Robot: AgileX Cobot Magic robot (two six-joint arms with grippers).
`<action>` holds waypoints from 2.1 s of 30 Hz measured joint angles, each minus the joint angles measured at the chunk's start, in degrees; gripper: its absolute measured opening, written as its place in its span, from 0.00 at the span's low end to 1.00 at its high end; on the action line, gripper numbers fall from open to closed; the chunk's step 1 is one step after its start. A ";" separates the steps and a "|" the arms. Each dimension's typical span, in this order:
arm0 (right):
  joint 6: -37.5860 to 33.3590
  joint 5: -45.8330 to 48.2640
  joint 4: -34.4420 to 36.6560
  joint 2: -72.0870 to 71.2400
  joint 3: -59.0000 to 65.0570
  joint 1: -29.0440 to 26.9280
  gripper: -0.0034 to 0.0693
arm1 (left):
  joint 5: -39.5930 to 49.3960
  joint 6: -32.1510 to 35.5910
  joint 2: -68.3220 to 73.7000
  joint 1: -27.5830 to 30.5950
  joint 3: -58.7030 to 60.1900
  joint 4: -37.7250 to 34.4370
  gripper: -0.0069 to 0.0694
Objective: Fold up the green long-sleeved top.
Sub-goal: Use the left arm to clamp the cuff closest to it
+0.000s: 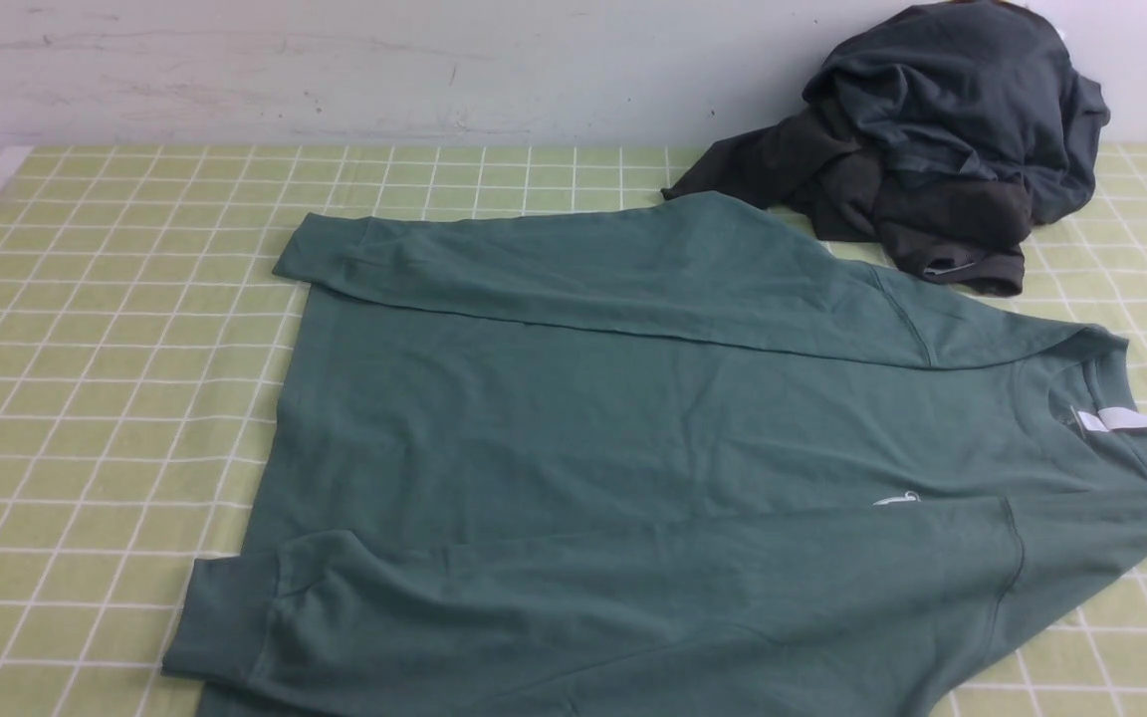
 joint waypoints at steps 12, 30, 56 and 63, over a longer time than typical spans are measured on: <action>14.99 -19.61 0.21 0.00 -2.52 0.00 0.03 | -22.50 -11.41 0.05 0.00 -4.65 0.16 0.09; 6.27 41.97 -0.38 36.17 -30.46 4.92 0.03 | 25.82 -16.49 48.15 0.00 -32.40 -0.99 0.09; 0.36 53.35 8.27 55.44 -30.34 12.23 0.03 | 34.73 -3.12 94.50 0.00 -48.48 -6.39 0.46; -0.77 53.35 8.48 55.44 -30.34 12.23 0.03 | 34.49 -6.68 96.13 0.00 -48.81 -6.39 0.46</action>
